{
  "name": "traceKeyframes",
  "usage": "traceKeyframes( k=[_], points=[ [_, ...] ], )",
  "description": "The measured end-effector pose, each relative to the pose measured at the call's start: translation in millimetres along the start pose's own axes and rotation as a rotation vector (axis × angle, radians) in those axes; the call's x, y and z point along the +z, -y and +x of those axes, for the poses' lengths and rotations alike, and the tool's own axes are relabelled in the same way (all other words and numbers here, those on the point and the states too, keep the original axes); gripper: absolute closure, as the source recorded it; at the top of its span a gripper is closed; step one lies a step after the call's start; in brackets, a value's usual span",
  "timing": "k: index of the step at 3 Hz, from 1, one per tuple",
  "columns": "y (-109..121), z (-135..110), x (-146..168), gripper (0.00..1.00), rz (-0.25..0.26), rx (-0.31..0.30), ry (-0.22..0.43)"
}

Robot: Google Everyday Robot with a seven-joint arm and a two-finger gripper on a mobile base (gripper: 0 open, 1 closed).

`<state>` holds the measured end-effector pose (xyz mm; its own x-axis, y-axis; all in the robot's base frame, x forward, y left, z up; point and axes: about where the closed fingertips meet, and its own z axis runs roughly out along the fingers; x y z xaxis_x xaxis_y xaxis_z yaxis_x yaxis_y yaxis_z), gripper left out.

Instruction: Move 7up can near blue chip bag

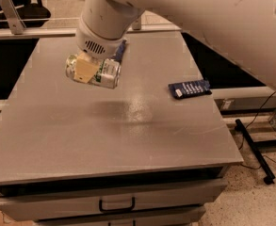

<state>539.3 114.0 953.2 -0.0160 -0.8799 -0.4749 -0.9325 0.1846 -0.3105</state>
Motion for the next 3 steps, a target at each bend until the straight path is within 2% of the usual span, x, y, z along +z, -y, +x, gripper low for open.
traceKeyframes(
  k=[1, 2, 3],
  points=[
    [25.0, 2.6, -8.2, 1.0, 0.069, -0.036, 0.021],
    [68.6, 11.2, -6.4, 1.0, 0.13, -0.083, 0.044],
    [111.5, 22.0, 8.9, 1.0, 0.156, -0.138, 0.047]
  ],
)
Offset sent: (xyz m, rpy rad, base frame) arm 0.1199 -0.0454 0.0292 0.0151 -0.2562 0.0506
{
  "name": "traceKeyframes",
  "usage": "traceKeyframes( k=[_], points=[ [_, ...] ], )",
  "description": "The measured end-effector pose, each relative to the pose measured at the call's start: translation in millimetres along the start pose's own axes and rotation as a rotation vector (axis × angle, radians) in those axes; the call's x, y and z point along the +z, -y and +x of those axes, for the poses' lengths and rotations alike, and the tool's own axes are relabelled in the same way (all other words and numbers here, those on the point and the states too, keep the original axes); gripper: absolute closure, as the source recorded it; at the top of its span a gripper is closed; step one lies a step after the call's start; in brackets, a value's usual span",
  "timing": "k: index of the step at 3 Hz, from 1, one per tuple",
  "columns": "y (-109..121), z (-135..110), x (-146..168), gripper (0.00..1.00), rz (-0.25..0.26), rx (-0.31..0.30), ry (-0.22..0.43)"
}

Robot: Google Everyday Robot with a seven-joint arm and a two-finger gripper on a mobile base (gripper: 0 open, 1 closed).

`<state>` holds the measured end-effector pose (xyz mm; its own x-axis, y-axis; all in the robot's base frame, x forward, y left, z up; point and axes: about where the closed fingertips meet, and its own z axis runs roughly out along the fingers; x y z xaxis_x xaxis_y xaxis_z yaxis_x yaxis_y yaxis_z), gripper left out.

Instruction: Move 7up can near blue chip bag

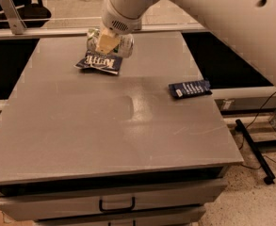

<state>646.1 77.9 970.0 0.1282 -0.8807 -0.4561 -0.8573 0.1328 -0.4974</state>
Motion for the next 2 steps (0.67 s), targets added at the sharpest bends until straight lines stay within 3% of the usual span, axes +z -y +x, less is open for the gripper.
traceKeyframes(
  k=[2],
  points=[
    [45.1, 39.1, 53.5, 1.0, -0.004, -0.042, -0.041]
  ],
)
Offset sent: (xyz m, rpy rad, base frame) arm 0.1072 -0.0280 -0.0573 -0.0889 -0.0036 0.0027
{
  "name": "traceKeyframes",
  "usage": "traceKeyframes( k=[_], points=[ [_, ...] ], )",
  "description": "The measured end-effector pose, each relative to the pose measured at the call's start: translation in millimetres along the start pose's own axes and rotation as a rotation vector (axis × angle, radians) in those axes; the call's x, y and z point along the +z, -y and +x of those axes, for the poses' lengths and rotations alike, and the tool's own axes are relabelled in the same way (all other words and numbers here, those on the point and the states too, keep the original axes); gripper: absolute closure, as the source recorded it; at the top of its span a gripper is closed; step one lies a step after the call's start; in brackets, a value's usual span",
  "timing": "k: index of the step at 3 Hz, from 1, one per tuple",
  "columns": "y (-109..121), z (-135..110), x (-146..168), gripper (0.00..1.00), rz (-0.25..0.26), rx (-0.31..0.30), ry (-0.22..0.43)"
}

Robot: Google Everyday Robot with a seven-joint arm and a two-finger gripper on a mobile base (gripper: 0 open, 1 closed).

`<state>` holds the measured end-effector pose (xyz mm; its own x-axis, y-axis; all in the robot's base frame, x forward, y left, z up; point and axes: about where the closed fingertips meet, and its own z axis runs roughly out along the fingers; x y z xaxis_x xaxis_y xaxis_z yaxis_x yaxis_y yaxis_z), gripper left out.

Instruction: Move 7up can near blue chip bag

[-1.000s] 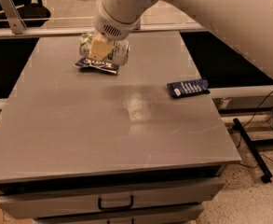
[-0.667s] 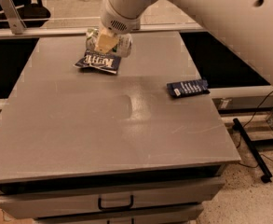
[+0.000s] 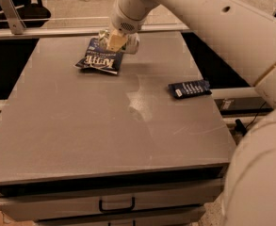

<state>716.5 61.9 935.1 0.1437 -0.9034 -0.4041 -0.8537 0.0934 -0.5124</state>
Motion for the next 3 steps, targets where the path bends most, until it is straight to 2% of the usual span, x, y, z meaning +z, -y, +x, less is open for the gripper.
traceKeyframes(
  k=[1, 3],
  points=[
    [8.5, 19.9, 15.4, 0.82, -0.002, 0.003, -0.035],
    [9.2, 54.2, 28.8, 0.35, -0.014, 0.014, -0.095]
  ],
)
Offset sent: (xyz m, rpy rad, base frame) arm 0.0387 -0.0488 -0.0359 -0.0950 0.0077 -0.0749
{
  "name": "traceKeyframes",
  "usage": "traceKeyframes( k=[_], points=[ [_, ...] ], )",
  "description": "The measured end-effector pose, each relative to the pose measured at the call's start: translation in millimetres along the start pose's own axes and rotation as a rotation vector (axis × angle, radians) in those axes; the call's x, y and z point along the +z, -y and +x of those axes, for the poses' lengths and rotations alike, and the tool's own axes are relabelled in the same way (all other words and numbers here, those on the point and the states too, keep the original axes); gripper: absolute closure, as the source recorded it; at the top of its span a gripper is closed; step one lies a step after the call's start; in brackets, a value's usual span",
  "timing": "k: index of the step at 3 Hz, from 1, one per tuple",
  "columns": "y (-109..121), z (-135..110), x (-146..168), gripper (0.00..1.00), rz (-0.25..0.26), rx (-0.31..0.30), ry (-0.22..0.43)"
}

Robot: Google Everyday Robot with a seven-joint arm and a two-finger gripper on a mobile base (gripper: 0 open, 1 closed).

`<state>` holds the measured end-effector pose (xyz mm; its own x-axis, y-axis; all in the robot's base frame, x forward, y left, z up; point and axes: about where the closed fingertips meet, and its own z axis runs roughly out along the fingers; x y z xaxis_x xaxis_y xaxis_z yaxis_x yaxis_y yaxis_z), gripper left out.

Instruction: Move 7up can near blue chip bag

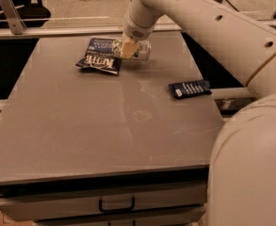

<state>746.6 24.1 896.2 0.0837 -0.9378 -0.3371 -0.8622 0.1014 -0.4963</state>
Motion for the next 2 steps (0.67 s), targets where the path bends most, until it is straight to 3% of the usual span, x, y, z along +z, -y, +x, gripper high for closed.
traceKeyframes(
  k=[1, 2],
  points=[
    [-3.2, 5.7, 8.3, 0.12, -0.018, 0.0, -0.009],
    [-4.9, 10.1, 13.9, 0.0, -0.032, 0.003, -0.014]
  ],
)
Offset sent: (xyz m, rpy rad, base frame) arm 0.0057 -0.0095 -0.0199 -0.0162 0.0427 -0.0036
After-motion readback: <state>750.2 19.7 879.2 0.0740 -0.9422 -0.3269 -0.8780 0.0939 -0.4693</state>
